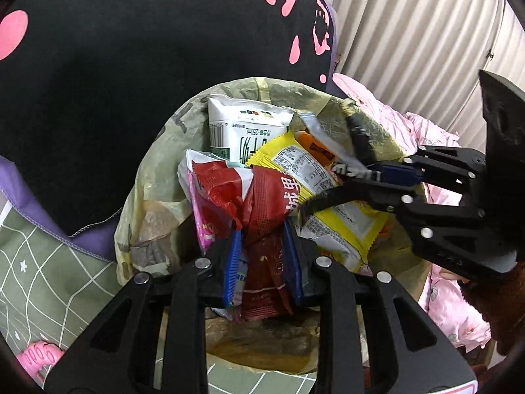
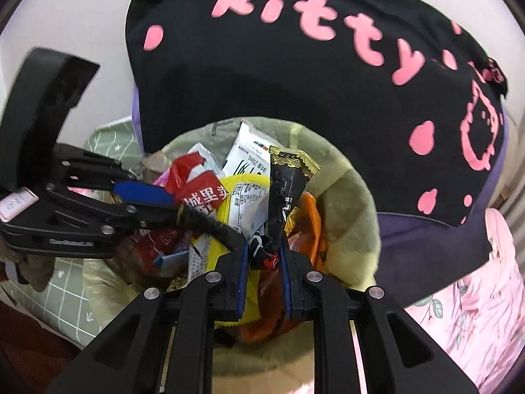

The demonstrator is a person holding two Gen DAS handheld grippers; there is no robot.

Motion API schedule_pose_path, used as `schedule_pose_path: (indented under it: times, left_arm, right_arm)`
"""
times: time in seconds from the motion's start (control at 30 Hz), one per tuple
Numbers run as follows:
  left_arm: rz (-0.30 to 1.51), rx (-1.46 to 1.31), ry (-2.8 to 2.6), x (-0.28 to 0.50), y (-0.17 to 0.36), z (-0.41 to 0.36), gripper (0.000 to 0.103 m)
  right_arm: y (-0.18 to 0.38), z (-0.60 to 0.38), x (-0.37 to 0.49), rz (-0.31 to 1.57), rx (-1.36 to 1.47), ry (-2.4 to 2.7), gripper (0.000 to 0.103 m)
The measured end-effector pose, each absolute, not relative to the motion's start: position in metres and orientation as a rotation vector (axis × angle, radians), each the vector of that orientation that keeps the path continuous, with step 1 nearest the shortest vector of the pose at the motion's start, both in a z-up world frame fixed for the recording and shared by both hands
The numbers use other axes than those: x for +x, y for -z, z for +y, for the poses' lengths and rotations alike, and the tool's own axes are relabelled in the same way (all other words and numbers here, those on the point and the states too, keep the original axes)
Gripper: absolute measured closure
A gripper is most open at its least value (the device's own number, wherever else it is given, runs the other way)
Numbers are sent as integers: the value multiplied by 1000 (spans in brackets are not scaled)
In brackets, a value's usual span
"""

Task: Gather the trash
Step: 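Carry the black and red wrappers over the yellow bin with both tools, then open the left tool and right tool to drop the wrappers into the bin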

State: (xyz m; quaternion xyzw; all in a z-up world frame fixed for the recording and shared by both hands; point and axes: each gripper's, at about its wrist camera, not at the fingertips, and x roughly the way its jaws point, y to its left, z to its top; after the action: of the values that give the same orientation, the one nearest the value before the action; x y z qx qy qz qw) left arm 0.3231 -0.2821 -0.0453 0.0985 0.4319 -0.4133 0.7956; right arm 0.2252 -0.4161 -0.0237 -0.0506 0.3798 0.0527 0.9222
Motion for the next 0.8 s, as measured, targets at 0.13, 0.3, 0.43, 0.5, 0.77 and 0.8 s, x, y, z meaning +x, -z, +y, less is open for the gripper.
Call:
schedule_pose_path:
  times: [0.13, 0.3, 0.43, 0.5, 0.77, 0.8]
  left_arm:
    - [933, 205, 873, 326, 48, -279, 79]
    - [927, 203, 869, 320, 44, -269, 79]
    - [938, 206, 860, 321, 47, -264, 79]
    - [945, 199, 860, 322, 48, -262, 79]
    - [933, 91, 955, 317, 31, -252, 79]
    - [929, 82, 961, 315, 28, -249, 79]
  right_arm:
    - [26, -413, 232, 798, -148, -110, 87]
    - [24, -411, 227, 822, -148, -126, 87]
    - [25, -408, 219, 832, -137, -134, 87]
    - [25, -407, 218, 835, -134, -132, 87]
    - [16, -408, 211, 798, -99, -97, 87]
    - [15, -408, 211, 795, -95, -93, 87]
